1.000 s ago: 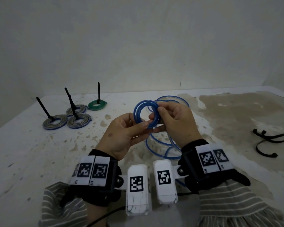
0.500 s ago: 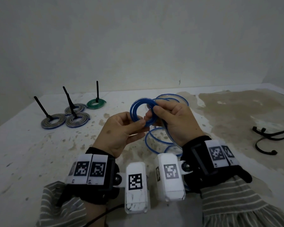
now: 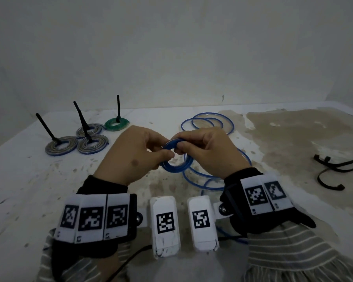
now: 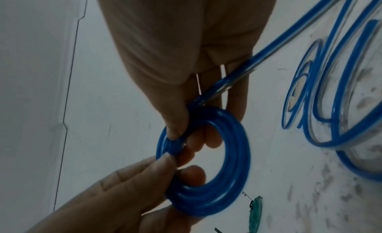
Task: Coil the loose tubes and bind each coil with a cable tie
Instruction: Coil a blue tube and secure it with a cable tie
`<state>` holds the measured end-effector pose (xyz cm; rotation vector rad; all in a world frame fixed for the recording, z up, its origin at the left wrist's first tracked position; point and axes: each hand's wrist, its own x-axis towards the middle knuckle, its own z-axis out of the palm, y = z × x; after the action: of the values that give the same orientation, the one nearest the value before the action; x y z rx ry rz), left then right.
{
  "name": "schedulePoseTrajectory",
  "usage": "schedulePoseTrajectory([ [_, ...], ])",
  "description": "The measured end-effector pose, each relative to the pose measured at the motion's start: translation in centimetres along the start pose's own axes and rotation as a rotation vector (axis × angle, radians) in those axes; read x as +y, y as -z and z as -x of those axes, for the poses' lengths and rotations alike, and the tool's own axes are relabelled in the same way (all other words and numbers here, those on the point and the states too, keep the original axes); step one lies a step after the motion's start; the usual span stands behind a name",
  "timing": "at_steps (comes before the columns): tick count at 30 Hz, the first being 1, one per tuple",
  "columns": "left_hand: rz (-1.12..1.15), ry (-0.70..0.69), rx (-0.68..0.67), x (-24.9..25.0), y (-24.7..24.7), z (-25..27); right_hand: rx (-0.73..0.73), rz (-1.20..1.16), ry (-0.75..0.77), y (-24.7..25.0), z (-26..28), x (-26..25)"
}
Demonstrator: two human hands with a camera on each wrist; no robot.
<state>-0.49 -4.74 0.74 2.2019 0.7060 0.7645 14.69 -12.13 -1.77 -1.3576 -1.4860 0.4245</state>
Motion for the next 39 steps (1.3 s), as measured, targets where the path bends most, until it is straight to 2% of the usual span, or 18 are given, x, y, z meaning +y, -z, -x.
schedulePoseTrajectory([
  [4,0.227,0.075,0.077,-0.5,-0.7,-0.1,0.072,-0.144,-0.013,0.2,-0.2,-0.4],
  [9,0.579,0.223,0.161,-0.7,-1.3,-0.6,0.049,-0.311,-0.15,1.2,-0.2,-0.2],
  [14,0.829,0.285,0.146,-0.1,-2.5,-0.6,0.162,-0.466,-0.115,0.7,-0.5,0.0],
  [16,0.819,0.297,0.077,0.0,-2.9,-0.6,0.225,-0.515,-0.104,0.8,-0.5,0.1],
  [18,0.71,0.299,0.018,-0.3,-3.0,-0.6,0.243,-0.517,-0.107,1.2,-0.4,0.3],
  [21,0.515,0.238,0.076,-0.9,-2.5,-0.7,0.168,-0.403,-0.116,1.2,-0.1,0.3],
  [25,0.371,0.115,0.109,-1.1,-1.3,-0.5,0.049,-0.219,-0.085,0.6,0.0,0.2],
  [29,0.204,0.134,-0.034,-0.8,-1.1,-0.4,0.043,-0.084,-0.041,0.5,0.0,0.1],
  [31,0.178,0.123,-0.072,-0.5,-1.3,-0.4,0.067,-0.115,-0.038,0.3,0.0,0.2],
  [33,0.248,0.108,-0.036,-0.4,-1.5,-0.4,0.124,-0.215,-0.053,0.3,-0.1,0.3],
  [35,0.415,0.113,0.041,-0.5,-1.6,-0.4,0.169,-0.343,-0.076,0.3,-0.2,0.3],
  [39,0.731,0.15,0.188,-0.8,-1.7,-0.6,0.152,-0.584,-0.15,-0.1,-0.3,0.0],
])
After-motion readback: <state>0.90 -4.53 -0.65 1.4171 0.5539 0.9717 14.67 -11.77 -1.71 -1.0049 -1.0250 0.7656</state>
